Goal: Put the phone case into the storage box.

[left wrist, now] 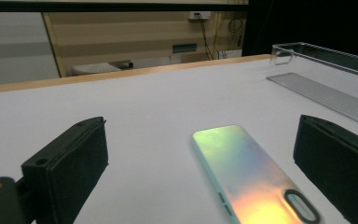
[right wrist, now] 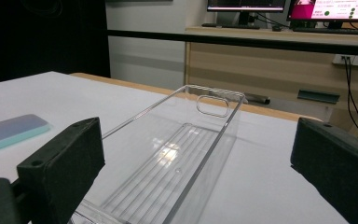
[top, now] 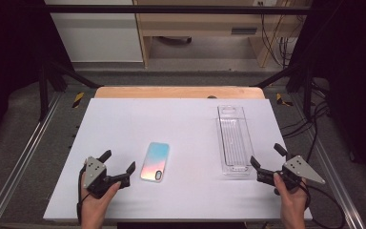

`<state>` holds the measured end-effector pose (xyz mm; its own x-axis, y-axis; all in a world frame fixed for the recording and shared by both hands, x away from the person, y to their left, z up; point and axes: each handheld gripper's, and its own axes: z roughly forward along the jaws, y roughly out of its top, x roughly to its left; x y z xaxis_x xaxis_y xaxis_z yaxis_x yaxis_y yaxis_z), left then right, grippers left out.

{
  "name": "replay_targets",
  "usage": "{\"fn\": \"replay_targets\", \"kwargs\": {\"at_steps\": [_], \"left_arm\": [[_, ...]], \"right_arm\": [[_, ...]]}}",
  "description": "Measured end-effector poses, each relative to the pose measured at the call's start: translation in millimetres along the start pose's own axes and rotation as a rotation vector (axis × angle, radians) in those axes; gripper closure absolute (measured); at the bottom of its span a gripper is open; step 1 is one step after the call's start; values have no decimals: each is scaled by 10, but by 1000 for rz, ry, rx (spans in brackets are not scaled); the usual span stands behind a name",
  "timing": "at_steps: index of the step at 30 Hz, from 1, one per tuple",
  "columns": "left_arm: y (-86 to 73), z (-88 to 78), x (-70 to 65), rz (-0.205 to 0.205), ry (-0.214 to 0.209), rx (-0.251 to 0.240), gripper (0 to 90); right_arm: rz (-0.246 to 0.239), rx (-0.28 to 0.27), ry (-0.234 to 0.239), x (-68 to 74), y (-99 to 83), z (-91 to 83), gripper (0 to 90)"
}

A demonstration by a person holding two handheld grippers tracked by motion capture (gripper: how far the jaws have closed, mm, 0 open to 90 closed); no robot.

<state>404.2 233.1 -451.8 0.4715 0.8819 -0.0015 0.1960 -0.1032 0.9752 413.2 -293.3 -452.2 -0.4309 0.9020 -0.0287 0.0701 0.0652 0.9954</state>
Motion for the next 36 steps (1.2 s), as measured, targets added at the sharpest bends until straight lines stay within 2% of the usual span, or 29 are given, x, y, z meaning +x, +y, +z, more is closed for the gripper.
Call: {"fn": "replay_targets", "kwargs": {"at_steps": [1,3,4,9,12,24,27,30,36], "left_arm": [[0,16,-37,10,6,7,33],[2,79,-175,42,-21,28,37],[2,79,-175,42,-21,28,37],[-3,162,-354,79,-69,61,37],[-5,175,-387,90,-78,65,37],[-4,210,-422,95,-89,75,50],[-2,207,-407,96,-83,85,109],[4,197,-386,94,-93,86,218],[-3,199,-378,90,-98,102,304]], "right_arm": [[2,4,0,0,-2,1,30],[2,11,-2,5,-7,5,29],[1,10,-1,7,-8,7,29],[7,18,-4,3,-12,8,28],[7,18,-3,4,-13,11,28],[2,24,-2,11,-16,16,27],[2,26,-3,13,-16,17,28],[2,27,-3,11,-16,15,28],[3,27,-4,10,-17,14,28]]}}
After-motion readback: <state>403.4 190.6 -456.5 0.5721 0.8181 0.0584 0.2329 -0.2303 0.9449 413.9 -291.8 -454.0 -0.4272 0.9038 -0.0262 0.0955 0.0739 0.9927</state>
